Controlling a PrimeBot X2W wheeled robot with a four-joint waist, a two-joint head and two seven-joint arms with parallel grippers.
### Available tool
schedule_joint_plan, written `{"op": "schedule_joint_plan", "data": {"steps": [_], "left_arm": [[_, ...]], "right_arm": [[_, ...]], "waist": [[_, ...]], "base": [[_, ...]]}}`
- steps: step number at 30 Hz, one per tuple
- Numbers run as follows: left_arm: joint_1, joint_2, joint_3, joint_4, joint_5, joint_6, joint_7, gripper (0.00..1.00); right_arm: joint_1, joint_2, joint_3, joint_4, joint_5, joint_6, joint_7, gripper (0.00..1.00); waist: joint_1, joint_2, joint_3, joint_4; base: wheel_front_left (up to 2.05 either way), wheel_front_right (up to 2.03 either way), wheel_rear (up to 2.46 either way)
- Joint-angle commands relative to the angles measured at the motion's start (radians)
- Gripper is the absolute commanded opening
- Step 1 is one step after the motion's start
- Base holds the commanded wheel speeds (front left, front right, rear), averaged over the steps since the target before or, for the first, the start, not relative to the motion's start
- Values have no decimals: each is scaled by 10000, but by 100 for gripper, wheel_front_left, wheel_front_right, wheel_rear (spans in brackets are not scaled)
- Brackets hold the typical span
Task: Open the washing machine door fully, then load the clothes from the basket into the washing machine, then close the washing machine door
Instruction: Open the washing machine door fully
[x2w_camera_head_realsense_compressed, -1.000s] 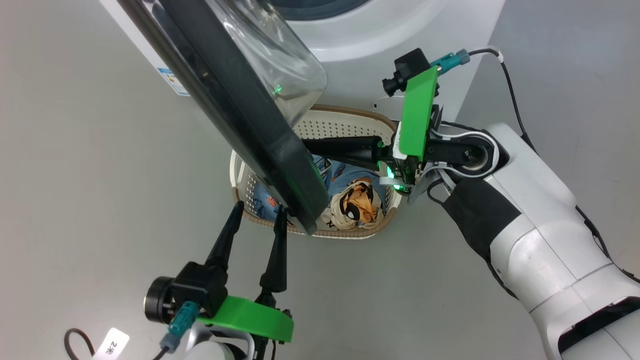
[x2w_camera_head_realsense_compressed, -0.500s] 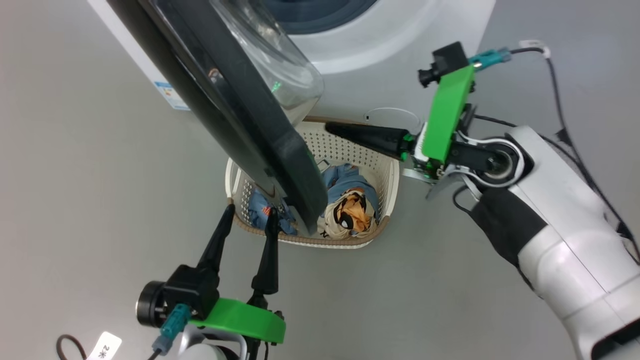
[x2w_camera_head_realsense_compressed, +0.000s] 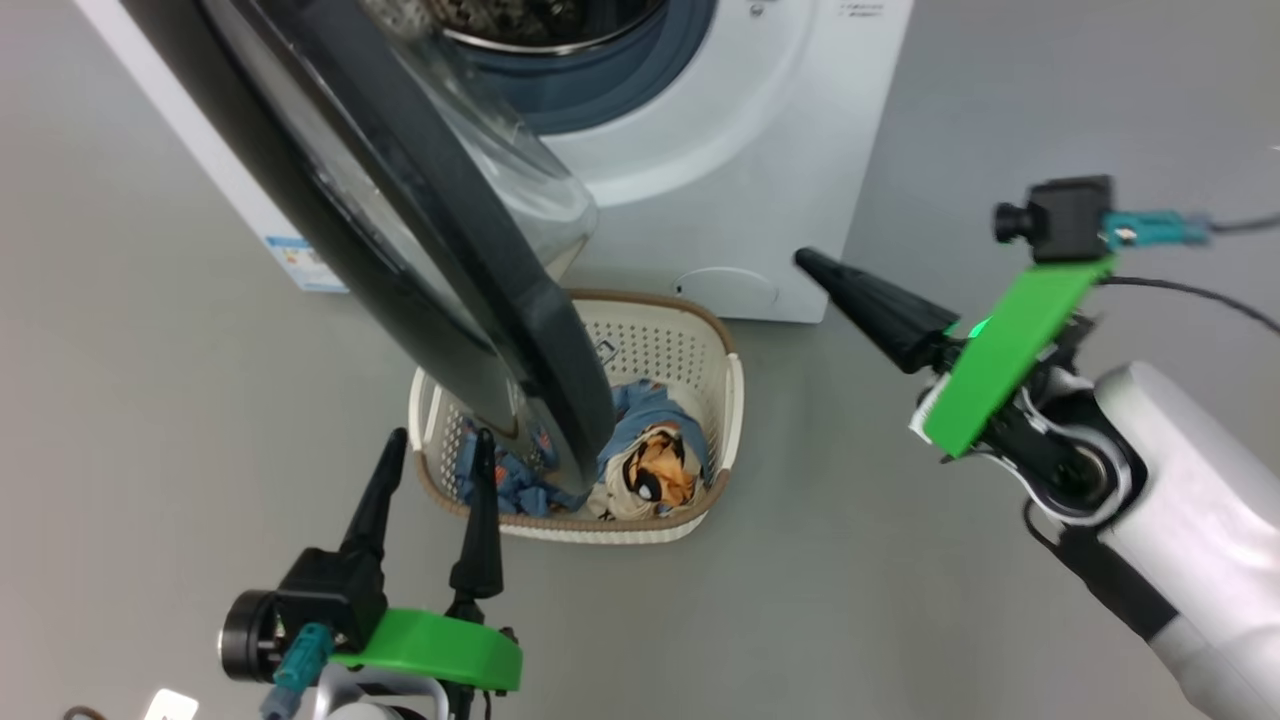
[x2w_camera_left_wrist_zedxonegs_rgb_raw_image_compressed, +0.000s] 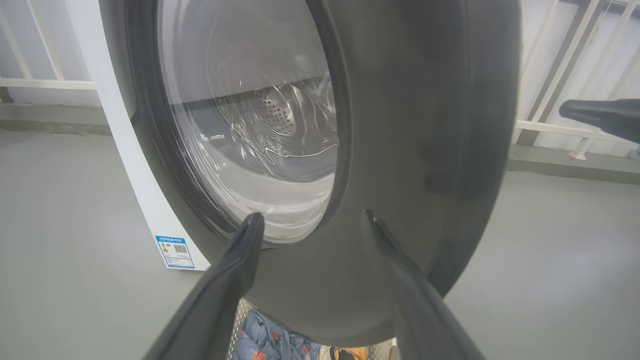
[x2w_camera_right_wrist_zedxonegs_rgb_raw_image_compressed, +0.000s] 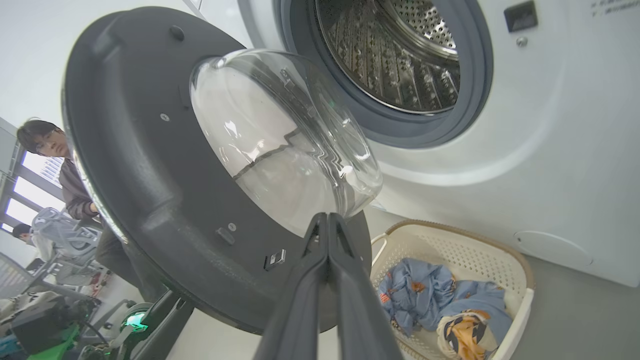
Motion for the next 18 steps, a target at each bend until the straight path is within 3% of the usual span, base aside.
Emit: {"op": "schedule_joint_plan", "data": {"steps": [1, 5, 10, 18], "left_arm": [[3, 125, 410, -198, 94, -52, -63, 100], [139, 125, 621, -197, 197, -96, -63, 100], [327, 125, 806, -229, 293, -125, -63, 100], [605, 125, 1038, -256, 376, -170, -63, 100]], "right_arm": [[290, -84, 33, -461, -508, 17, -446, 0], [989, -451, 2, -914, -2419, 17, -1808, 0], [2022, -251, -889, -922, -4262, 17, -2614, 0], [3901, 1191, -3329, -1628, -7278, 17, -2655, 0]], "waist": [[0, 0, -257, -251], [0, 0, -483, -462], [0, 0, -756, -673], [0, 0, -1043, -916]], "base": [[0, 0, 0], [0, 0, 0], [0, 0, 0], [0, 0, 0]]}}
